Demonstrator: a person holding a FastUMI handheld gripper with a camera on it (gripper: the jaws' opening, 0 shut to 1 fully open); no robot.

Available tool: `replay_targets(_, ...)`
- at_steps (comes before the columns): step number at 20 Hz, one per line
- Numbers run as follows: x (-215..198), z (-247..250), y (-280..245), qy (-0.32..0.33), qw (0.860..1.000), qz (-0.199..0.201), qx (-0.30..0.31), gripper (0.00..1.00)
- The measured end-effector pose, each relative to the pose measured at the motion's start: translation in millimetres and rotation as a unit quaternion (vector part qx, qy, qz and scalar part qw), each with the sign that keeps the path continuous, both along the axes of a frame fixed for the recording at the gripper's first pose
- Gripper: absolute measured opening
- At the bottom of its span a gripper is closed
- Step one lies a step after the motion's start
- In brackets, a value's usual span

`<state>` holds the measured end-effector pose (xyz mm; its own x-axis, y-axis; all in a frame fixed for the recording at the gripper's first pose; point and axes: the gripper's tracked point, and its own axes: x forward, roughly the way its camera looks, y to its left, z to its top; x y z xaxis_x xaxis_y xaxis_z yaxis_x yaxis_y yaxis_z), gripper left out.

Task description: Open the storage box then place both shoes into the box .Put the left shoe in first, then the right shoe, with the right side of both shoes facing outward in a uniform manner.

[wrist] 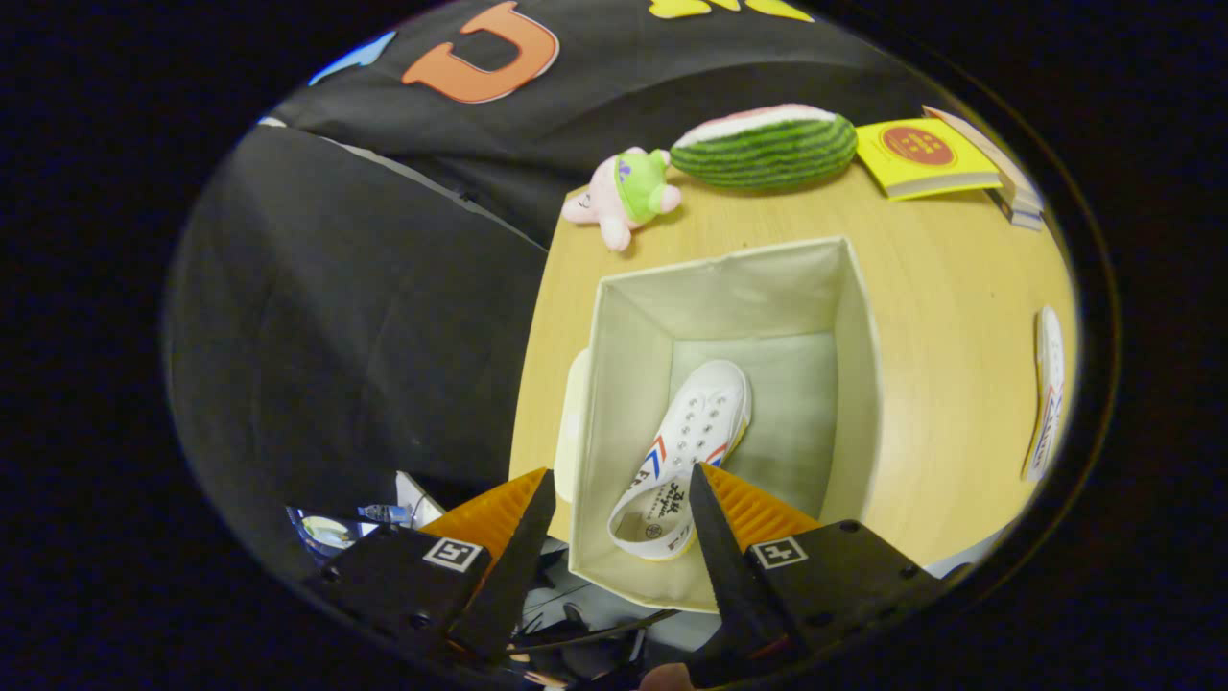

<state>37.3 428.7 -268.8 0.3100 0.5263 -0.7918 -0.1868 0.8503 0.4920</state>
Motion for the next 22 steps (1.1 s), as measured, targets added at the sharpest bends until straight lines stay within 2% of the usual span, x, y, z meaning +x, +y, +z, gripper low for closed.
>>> replay_targets(5, 10, 61, -52, -0.120, 0.992, 0.001, -0.043, 0.88)
replay_targets(10, 18, 90, -140, -0.187, 0.976, -0.030, -0.103, 0.90)
replay_targets(12, 18, 93, -182, -0.190, 0.973, -0.045, -0.122, 0.96)
replay_targets(17, 24, 97, -292, -0.178, 0.967, -0.099, -0.151, 0.95)
replay_targets(22, 21, 69, -390, -0.132, 0.969, -0.126, -0.166, 0.95)
